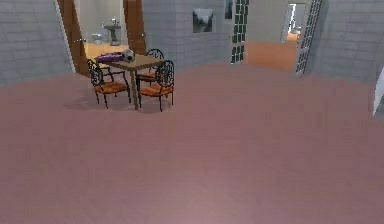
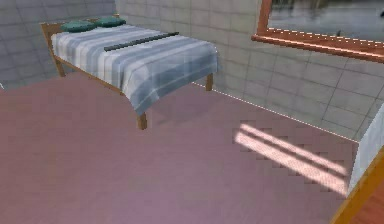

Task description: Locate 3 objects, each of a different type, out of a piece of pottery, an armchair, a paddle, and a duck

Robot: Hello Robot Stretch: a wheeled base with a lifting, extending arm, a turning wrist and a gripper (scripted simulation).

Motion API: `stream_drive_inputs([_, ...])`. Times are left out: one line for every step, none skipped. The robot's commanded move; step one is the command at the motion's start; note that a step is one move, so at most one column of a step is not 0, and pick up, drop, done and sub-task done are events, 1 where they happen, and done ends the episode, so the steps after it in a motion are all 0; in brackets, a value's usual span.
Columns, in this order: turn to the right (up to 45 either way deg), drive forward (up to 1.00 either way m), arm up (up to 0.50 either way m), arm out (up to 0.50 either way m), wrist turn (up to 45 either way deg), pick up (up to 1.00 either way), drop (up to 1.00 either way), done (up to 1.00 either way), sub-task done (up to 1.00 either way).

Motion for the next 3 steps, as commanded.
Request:
stream_drive_inputs([-3.0,0.0,0.0,0.0,0.0,0.0,0.0,0.0,0.0])
stream_drive_inputs([0.0,0.5,0.0,0.0,0.0,0.0,0.0,0.0,0.0])
stream_drive_inputs([-39.0,0.0,0.0,0.0,0.0,0.0,0.0,0.0,0.0])
